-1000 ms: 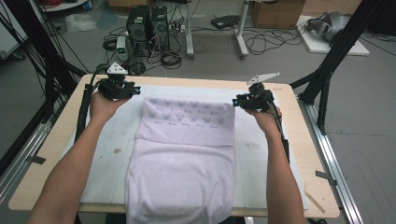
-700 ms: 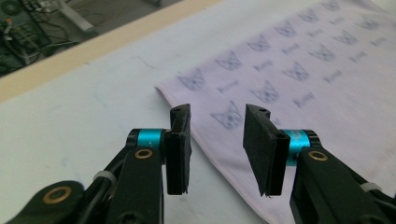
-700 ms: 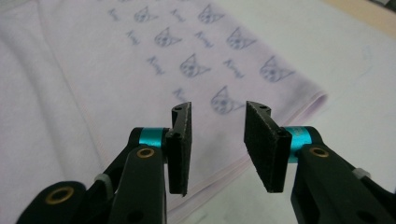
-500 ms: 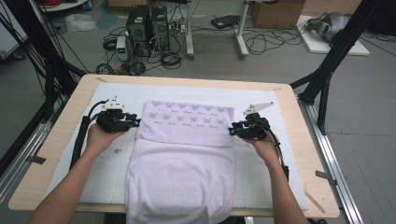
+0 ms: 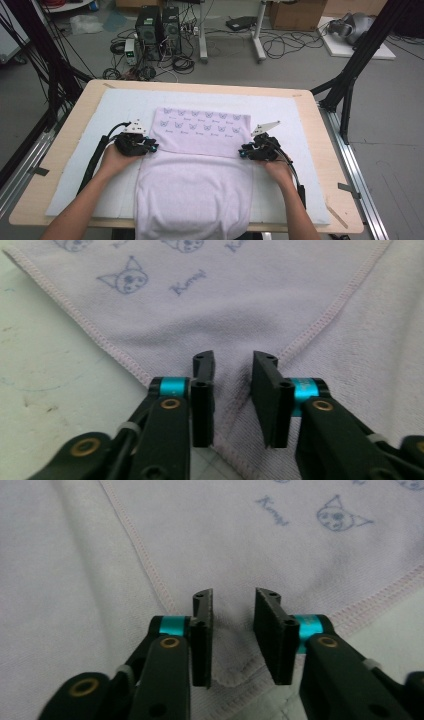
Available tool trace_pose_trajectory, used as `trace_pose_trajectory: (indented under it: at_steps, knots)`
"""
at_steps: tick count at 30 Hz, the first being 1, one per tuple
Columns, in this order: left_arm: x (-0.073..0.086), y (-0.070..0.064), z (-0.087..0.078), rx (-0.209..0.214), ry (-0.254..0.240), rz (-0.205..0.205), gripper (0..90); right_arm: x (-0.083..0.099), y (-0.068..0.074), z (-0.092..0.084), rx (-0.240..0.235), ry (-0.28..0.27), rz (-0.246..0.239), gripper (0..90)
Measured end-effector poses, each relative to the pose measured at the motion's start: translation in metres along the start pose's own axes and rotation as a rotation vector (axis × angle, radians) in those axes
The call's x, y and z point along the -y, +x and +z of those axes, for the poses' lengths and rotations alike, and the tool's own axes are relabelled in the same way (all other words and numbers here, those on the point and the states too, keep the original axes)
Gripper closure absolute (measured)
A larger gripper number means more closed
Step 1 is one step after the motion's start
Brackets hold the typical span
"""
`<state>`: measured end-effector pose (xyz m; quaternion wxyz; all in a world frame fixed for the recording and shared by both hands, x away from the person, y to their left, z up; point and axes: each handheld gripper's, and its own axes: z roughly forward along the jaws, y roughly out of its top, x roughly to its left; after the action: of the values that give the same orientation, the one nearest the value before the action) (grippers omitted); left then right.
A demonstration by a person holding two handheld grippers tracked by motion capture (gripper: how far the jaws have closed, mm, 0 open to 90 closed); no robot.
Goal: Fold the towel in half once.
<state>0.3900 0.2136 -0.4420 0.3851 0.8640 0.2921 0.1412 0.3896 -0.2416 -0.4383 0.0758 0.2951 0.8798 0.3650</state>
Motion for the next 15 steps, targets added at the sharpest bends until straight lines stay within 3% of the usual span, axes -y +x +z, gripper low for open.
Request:
trace_pose_trajectory:
  at_steps: [3, 7, 11, 15]
  knots:
    - [-0.001, 0.0, 0.0, -0.002, 0.004, -0.007, 85.7, -0.001, 0.0, 0.0, -0.016, 0.006, 0.002, 85.6]
    - [-0.003, 0.002, -0.006, 0.005, -0.025, -0.031, 86.4, -0.005, 0.0, -0.003, -0.006, 0.005, -0.028, 87.3]
    - [-0.01, 0.007, -0.02, 0.014, -0.086, -0.069, 86.4, -0.009, -0.003, -0.016, 0.007, -0.068, -0.016, 87.4]
    - [-0.02, 0.006, -0.038, 0.014, -0.138, -0.074, 86.5, -0.016, -0.004, -0.035, 0.009, -0.132, 0.001, 87.5]
